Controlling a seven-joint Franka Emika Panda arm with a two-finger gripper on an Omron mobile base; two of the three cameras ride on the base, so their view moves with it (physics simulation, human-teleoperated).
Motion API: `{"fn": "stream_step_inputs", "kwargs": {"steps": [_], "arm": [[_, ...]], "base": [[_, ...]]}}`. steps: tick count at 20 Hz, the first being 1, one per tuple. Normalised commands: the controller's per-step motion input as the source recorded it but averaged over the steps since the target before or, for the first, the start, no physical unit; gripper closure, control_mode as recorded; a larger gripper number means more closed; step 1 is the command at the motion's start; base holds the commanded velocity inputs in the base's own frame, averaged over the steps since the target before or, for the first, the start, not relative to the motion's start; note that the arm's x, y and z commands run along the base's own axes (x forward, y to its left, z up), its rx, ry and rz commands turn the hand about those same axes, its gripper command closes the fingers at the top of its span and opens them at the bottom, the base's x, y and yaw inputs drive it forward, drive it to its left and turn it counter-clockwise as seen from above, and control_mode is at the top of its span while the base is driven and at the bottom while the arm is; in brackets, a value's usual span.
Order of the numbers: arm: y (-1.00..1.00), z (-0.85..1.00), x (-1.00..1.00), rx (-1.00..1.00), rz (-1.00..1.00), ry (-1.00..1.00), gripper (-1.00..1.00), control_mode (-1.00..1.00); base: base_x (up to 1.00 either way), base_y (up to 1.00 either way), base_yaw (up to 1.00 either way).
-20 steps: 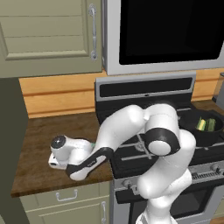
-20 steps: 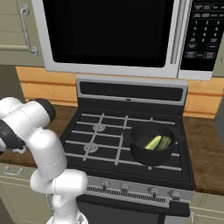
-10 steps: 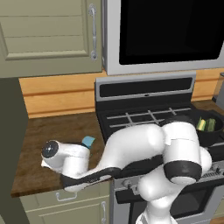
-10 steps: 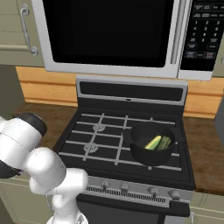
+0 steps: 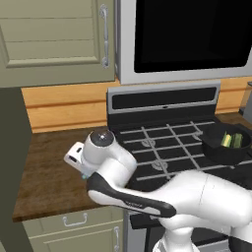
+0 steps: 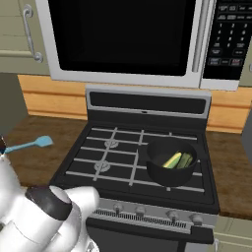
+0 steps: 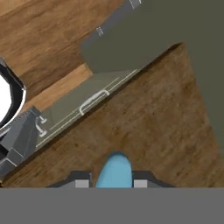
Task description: Put the corn and cucumber in the pot. Retrieve the spatula and lightly stir the vegetables in the pot.
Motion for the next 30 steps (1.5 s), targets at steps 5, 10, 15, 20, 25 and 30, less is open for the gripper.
{"fn": "stream_step_inputs", "kwargs": {"steps": [5, 10, 15, 20, 25, 30], "arm": [[-0.77, 1.0, -0.31, 0.46, -0.26, 0.12, 1.0, -1.0], [-0.91, 1.0, -0.57, 0.45, -0.23, 0.01, 1.0, -1.0], [-0.99, 0.99, -0.37, 0.39, -0.23, 0.0, 1.0, -1.0], [-1.0, 0.73, -0.05, 0.29, -0.23, 0.0, 1.0, -1.0], [-1.0, 0.31, -0.12, 0.22, -0.19, -0.02, 1.0, -1.0], [-1.0, -0.04, -0.01, 0.13, -0.19, -0.02, 1.0, -1.0]], "base": [[0.0, 0.0, 0.0], [0.0, 0.0, 0.0], [0.0, 0.0, 0.0], [0.0, 0.0, 0.0], [0.0, 0.0, 0.0], [0.0, 0.0, 0.0]]}}
